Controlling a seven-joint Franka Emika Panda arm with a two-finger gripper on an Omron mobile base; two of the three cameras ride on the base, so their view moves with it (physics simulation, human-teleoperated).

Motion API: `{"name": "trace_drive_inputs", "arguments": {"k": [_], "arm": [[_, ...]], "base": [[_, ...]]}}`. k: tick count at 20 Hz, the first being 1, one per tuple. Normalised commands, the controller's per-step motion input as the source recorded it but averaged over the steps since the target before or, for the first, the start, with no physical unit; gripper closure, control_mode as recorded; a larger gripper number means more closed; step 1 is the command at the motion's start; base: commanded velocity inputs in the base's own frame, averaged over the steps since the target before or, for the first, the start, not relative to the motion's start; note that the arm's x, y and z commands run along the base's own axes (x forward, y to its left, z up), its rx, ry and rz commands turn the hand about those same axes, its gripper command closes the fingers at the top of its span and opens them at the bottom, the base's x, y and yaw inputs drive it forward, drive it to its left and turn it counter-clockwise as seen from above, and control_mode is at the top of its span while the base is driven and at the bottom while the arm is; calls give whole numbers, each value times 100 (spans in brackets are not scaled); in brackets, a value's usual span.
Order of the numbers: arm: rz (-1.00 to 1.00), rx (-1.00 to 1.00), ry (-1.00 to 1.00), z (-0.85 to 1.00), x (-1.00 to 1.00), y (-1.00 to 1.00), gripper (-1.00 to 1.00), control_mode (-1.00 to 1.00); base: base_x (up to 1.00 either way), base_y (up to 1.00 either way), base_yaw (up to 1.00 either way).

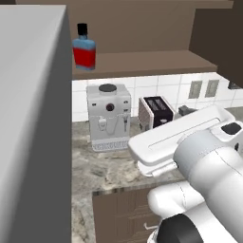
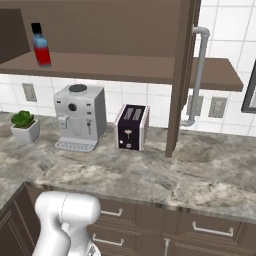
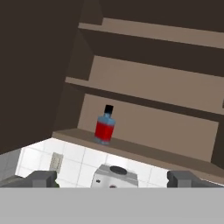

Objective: Open the cabinet directly in front. Then move the liquor and the mug to the dining counter with the candle on it.

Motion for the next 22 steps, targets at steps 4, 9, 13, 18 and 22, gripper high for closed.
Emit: {"name": "trace_drive_inputs", "arguments": {"k": [4, 9, 13, 18, 22], "arm": [[0, 0, 0, 0, 0, 0, -100, 100], [0, 0, 0, 0, 0, 0, -100, 100], [0, 0, 0, 0, 0, 0, -100, 100], [0, 0, 0, 0, 0, 0, -100, 100], [0, 5, 6, 13, 6, -8, -100, -100]], "base": [[14, 0, 0], [49, -3, 0], [52, 0, 0], [24, -10, 0], [18, -15, 0]]}}
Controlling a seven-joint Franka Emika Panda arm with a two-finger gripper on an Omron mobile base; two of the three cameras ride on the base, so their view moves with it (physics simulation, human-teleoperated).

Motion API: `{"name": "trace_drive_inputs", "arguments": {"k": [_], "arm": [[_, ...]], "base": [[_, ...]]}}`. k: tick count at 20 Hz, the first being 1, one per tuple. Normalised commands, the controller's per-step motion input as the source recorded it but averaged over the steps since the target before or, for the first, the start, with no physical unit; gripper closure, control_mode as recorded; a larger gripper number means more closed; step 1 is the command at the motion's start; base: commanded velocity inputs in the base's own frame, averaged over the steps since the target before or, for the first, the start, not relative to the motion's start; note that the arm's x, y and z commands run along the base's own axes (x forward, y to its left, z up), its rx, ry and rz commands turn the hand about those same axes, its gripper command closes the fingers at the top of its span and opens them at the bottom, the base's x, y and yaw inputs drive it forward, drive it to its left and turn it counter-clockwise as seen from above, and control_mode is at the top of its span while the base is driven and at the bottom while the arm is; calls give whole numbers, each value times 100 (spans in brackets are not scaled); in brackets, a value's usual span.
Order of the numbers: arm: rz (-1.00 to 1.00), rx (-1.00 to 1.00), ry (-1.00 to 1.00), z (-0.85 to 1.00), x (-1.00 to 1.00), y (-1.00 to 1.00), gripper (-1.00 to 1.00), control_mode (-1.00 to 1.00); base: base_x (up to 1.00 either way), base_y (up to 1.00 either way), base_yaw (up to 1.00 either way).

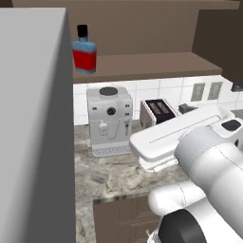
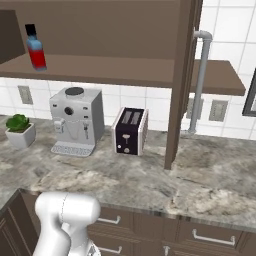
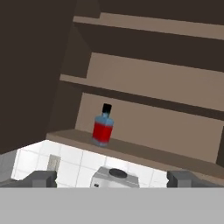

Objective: Open the cabinet directly in front. Then move the liquor and the mug to the dining counter with the candle on it.

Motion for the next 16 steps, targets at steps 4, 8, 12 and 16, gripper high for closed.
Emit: {"name": "trace_drive_inputs", "arguments": {"k": [4, 8, 12, 16], "arm": [[0, 18, 23, 47, 21, -32, -100, -100], [2, 19, 13, 38, 2, -44, -100, -100], [10, 24, 0, 29, 0, -70, -100, -100], [13, 14, 0, 13, 0, -48, -100, -100]], "base": [[0, 0, 0], [0, 0, 0], [0, 0, 0], [0, 0, 0]]}}
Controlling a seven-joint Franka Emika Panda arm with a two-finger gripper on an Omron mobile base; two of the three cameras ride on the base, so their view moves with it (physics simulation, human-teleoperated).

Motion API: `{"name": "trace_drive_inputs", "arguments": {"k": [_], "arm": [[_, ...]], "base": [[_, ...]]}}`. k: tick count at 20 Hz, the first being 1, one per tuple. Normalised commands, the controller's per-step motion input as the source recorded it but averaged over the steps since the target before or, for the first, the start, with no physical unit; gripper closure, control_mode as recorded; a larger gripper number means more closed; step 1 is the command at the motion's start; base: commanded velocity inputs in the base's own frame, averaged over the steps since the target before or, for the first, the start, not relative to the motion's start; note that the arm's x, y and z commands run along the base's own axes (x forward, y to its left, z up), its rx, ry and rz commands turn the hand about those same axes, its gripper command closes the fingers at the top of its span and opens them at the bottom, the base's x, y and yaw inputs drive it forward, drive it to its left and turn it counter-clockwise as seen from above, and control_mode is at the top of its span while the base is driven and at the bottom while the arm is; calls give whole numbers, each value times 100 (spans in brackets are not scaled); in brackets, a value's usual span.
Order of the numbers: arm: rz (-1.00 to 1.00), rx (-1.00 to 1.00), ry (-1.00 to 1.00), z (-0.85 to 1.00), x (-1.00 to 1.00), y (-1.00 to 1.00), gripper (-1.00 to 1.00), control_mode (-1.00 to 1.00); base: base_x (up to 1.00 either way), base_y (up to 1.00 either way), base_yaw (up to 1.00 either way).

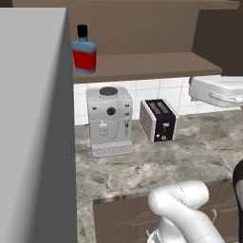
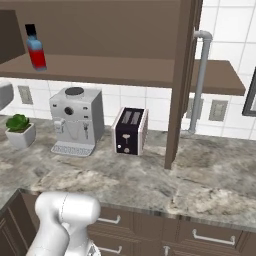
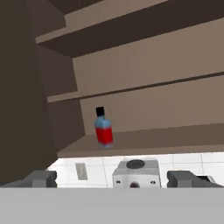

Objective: Open the cabinet directly in front. Then move the liquor and the mug to the dining counter with the candle on it.

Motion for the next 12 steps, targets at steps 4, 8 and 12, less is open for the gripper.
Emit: {"name": "trace_drive_inputs", "arguments": {"k": [4, 8, 12], "arm": [[18, 2, 1, 0, -1, -25, -100, -100], [19, 0, 18, 2, 0, 0, -100, -100], [19, 0, 9, 0, 0, 0, -100, -100]], "base": [[0, 0, 0], [0, 0, 0], [0, 0, 0]]}}
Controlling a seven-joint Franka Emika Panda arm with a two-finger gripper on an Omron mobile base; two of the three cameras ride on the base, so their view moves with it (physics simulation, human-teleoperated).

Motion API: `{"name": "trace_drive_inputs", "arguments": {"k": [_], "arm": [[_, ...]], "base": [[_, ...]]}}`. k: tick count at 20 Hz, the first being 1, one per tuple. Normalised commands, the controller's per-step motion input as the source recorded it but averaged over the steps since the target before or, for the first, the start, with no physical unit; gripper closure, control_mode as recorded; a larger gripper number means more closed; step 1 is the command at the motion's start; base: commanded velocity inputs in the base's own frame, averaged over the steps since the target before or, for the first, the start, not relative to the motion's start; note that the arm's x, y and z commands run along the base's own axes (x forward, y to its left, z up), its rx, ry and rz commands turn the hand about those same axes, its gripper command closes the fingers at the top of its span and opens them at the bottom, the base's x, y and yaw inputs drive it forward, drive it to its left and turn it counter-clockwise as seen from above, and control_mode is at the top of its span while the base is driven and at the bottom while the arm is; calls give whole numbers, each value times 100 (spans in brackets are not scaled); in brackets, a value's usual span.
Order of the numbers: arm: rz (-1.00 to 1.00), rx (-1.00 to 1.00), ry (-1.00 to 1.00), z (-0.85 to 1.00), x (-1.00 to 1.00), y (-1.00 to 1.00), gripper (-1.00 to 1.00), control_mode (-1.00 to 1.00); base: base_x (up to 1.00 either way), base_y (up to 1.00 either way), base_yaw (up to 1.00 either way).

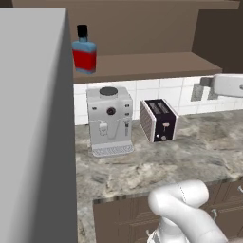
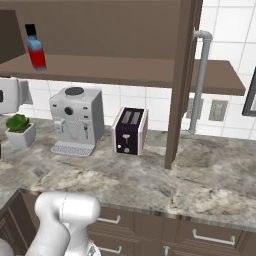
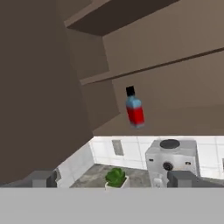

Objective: Open the cabinet directly in front. Then move the liquor and the mug to the dining counter with the candle on it.

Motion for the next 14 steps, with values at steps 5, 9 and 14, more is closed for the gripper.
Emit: {"name": "trace_drive_inputs", "arguments": {"k": [5, 9, 14], "arm": [[22, 0, 17, -3, 0, 0, -100, -100], [24, -5, 11, -9, 0, 8, -100, -100], [6, -11, 1, -3, 17, 31, -100, -100]], "base": [[0, 0, 0], [0, 0, 0], [0, 0, 0]]}}
